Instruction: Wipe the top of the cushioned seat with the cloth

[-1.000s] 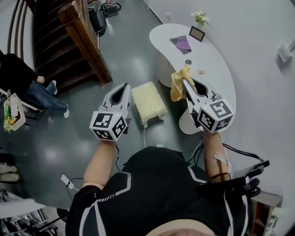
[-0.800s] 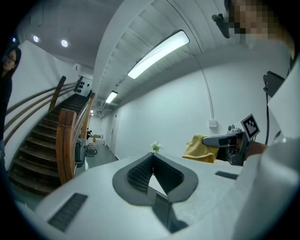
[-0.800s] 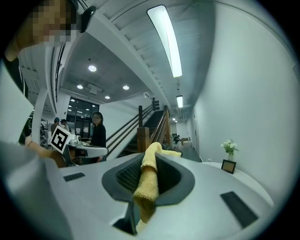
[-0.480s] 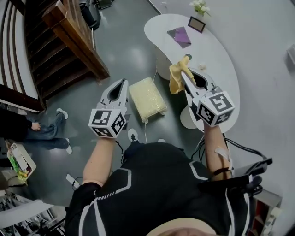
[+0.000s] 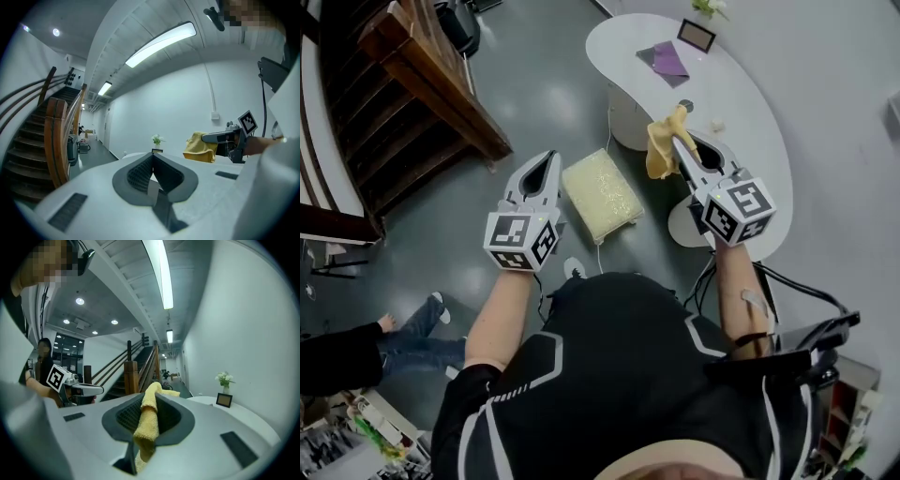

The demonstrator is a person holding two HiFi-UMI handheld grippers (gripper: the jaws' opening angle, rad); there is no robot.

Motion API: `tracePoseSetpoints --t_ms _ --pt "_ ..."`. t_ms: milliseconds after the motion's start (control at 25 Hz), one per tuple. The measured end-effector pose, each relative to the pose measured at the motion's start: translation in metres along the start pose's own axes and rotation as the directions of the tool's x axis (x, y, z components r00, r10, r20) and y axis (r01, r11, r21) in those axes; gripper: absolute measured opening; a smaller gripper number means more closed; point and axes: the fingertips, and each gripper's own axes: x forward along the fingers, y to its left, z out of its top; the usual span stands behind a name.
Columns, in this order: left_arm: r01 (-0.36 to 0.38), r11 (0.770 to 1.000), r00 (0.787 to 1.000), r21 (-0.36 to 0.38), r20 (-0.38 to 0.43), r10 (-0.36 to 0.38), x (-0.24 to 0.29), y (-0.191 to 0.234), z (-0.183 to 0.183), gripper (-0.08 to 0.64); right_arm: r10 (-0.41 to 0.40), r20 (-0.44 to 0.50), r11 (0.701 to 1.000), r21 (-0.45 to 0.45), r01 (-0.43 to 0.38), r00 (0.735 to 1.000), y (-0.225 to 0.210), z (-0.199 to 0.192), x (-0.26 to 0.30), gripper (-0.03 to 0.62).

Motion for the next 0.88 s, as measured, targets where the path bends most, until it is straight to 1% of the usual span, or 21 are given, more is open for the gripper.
tracePoseSetpoints --t_ms 160,280,440,560,640,760,880 --pt "0.033 0.999 0.999 -0.024 -0.041 -0.034 0.005 0.023 -0.019 0.005 -0.032 -0.030 0.999 0.038 0.033 0.999 0.005 -0.018 0.020 0.063" --pt "0.057 0.998 0.996 -0.041 -0.070 -0.060 0.014 0.036 -0.036 0.005 -0.052 -0.064 0.998 0.041 0.054 0.997 0.004 -0.036 0.036 0.063" --pt "0.096 0.995 0.987 -0.032 -0.128 -0.099 0.024 0.058 -0.067 0.004 -0.097 -0.104 0.993 0.057 0.104 0.990 0.002 -0.074 0.060 0.063" --pt "0.107 0.993 0.984 -0.043 -0.141 -0.112 0.034 0.075 -0.085 0.005 -0.123 -0.117 0.989 0.068 0.132 0.985 -0.002 -0.099 0.076 0.063" --pt "0.111 0.993 0.982 -0.041 -0.151 -0.116 0.037 0.078 -0.102 0.005 -0.125 -0.139 0.988 0.071 0.136 0.982 -0.002 -0.122 0.081 0.063" --pt "0.108 0.992 0.973 -0.060 -0.196 -0.118 0.038 0.072 -0.138 0.005 -0.111 -0.195 0.988 0.088 0.130 0.975 -0.003 -0.165 0.081 0.063" --pt "0.119 0.990 0.963 -0.077 -0.233 -0.134 0.051 0.064 -0.165 0.005 -0.101 -0.239 0.985 0.109 0.131 0.966 -0.019 -0.200 0.088 0.063"
